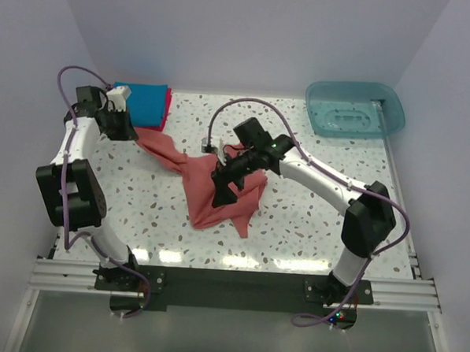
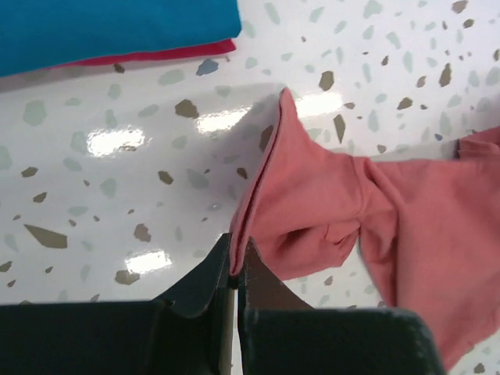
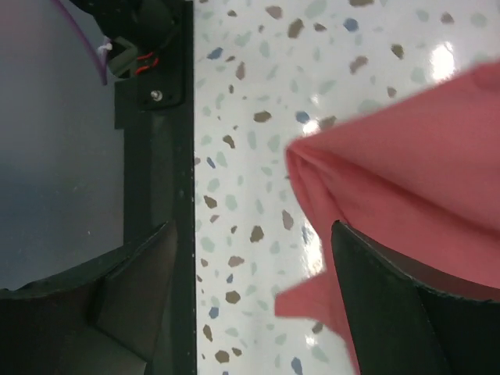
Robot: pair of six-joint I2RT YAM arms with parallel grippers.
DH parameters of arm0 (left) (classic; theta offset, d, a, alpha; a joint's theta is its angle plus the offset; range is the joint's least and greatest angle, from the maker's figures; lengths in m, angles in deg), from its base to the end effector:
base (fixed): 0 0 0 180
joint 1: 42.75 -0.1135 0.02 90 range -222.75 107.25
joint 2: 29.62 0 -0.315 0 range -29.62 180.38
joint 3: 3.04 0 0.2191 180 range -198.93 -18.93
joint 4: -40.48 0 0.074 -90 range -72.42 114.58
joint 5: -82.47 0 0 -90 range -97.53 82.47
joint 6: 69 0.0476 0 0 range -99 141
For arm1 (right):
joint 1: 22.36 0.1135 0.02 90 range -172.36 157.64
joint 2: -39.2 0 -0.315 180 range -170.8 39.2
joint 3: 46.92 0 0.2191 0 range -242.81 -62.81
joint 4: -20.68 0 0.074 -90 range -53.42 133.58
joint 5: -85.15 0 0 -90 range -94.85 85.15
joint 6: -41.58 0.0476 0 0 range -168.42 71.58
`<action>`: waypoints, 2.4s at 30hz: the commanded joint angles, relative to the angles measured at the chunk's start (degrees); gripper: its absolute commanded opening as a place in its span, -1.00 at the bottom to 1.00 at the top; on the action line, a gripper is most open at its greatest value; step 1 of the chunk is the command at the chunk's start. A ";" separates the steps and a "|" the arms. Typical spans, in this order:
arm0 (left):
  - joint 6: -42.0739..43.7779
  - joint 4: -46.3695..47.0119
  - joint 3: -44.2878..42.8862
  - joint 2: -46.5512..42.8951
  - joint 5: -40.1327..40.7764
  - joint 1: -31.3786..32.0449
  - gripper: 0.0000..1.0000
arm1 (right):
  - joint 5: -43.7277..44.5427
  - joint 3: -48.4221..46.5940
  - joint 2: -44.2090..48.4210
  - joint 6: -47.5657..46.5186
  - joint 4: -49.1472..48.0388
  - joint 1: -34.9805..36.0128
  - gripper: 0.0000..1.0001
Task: Fold and stack the t-shirts
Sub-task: Flatten the tshirt out
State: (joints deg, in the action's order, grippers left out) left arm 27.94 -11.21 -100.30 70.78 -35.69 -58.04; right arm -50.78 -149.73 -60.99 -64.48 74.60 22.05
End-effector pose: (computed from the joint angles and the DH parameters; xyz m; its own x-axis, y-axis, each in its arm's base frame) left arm 0.3555 0.0739 0.3165 -0.7791 -0.1026 -0.6184 0.1248 0.9414 -0.3134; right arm 0.2344 0.2775 0.3500 -0.3123 -0.5753 -0.7560 -0.9303 0.0243 0.3659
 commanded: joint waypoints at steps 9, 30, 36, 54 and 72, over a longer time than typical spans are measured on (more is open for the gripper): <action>8.00 -2.18 -0.28 3.48 0.13 -0.44 -1.00 | 13.31 -4.49 -6.32 6.37 -5.40 -21.89 0.40; 9.85 -5.17 -3.98 7.18 -3.39 -0.35 -1.00 | 22.12 -26.20 -34.47 -4.42 -7.61 -20.32 0.42; 8.79 -5.08 -4.51 7.88 -3.56 -0.27 -1.00 | 21.41 -21.81 -32.80 -9.95 -4.63 -19.97 0.41; 7.56 -3.94 -10.12 10.87 -2.78 -0.35 -1.00 | 26.07 -25.14 -32.81 -16.21 2.67 -19.17 -1.00; 7.05 5.70 -31.05 5.96 -4.79 -0.36 -1.00 | 28.17 -24.80 -5.39 -4.26 -16.74 -33.32 -1.00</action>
State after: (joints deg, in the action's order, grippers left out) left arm 36.61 -13.37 -127.90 83.00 -38.89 -58.43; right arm -24.18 -173.60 -71.61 -71.19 64.13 -11.24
